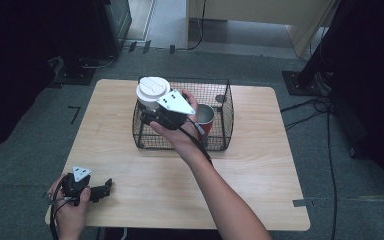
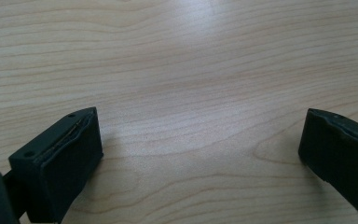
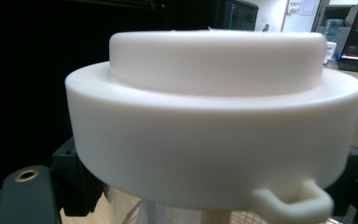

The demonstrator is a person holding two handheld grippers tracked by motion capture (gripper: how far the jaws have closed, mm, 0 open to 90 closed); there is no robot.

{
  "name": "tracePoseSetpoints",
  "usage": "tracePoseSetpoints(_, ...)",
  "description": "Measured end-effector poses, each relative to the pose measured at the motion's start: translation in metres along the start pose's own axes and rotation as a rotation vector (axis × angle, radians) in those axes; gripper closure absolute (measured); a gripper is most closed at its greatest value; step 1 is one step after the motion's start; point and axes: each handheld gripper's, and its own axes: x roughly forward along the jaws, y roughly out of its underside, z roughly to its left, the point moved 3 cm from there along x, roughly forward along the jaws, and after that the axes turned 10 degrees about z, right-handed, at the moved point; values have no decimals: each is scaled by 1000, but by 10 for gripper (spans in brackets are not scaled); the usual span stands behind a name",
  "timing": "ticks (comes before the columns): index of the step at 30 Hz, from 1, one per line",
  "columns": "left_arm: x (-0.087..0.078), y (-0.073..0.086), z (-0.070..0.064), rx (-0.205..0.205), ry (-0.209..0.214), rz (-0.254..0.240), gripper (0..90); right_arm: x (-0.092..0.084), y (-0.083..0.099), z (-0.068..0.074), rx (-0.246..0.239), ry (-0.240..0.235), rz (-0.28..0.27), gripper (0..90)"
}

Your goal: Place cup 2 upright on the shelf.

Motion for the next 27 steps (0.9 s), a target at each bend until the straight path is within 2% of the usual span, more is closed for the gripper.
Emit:
tracePoseSetpoints(6,0,0,0,1,5,-1,1,21,2,-3,12,27,15,162)
tracePoseSetpoints(15,0,0,0,5,4,3,1,52,16,-21,97,58,40,161)
tracePoseSetpoints(21,0,0,0,8,3,6,1,69,24,-29,115,67,40,161)
tracePoseSetpoints(27,0,0,0,8,3,6,1,82,31,-36,199,75,18,161)
